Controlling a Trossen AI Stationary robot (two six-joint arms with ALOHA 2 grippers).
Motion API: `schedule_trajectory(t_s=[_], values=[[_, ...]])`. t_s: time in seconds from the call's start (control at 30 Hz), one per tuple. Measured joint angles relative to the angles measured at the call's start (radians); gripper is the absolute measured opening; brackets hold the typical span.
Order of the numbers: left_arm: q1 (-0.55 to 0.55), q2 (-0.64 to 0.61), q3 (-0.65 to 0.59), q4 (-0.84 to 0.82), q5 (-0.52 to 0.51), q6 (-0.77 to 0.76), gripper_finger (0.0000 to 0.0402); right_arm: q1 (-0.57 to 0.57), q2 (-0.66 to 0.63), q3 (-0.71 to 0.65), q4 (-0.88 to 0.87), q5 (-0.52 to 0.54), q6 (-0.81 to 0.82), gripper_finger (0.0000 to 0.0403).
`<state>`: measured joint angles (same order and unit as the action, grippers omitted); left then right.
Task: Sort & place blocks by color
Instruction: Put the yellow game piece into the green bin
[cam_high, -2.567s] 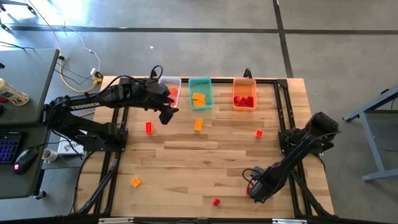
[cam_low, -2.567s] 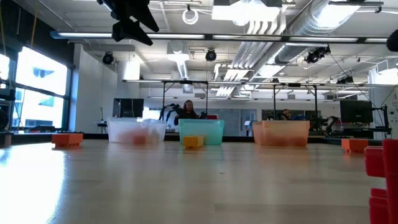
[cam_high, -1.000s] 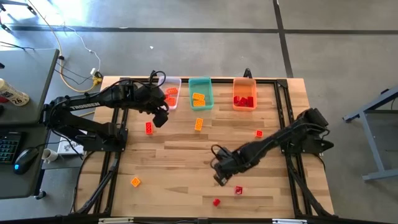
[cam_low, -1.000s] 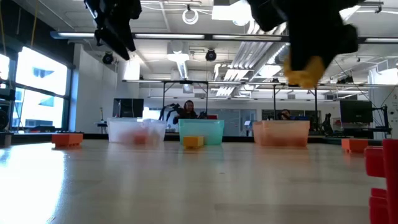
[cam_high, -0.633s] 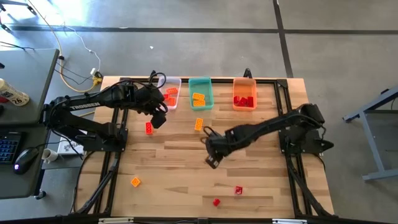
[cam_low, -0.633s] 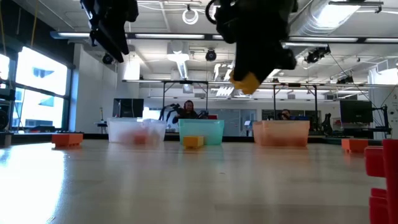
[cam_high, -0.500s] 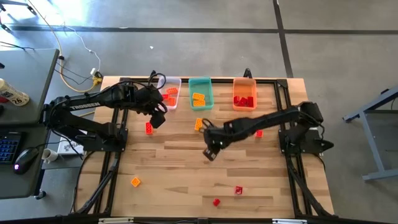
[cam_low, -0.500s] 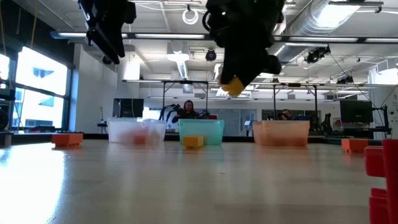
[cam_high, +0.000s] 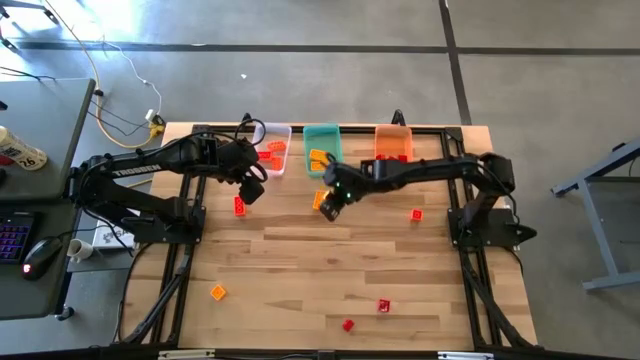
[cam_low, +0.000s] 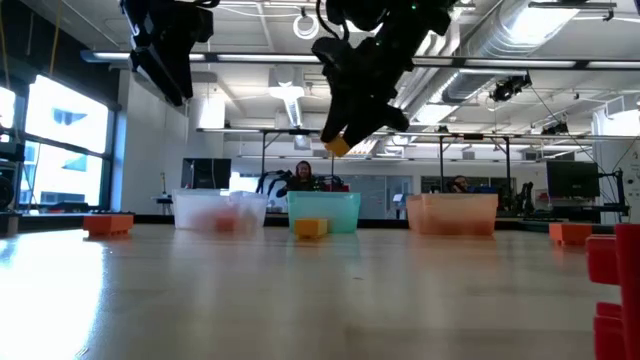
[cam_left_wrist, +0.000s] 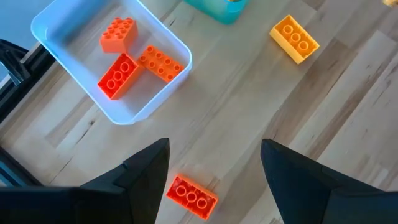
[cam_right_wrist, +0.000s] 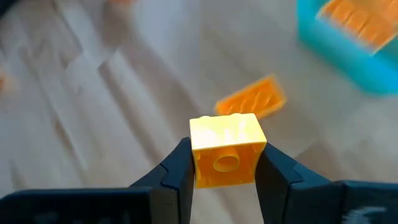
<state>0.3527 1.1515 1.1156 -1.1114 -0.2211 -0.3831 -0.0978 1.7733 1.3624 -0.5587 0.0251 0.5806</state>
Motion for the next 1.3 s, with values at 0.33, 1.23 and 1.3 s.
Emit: schedule_trajectory(t_s=[0.33,1.23,1.3], values=[[0.0,0.0,0.0,0.002,0.0,-0.011,0.0239,-0.157,0.0,0.0,0.156,0.062,-0.108,0.0103],[0.0,0.0,-0.053,0.009,0.06,-0.157,0.0239,-0.299,0.13,-0.003,0.281,0.048,-0.319,0.0103],[0.0,0.0,-0.053,0.011,0.059,-0.165,0.0239,-0.309,0.142,-0.003,0.281,0.019,-0.317,0.0103]])
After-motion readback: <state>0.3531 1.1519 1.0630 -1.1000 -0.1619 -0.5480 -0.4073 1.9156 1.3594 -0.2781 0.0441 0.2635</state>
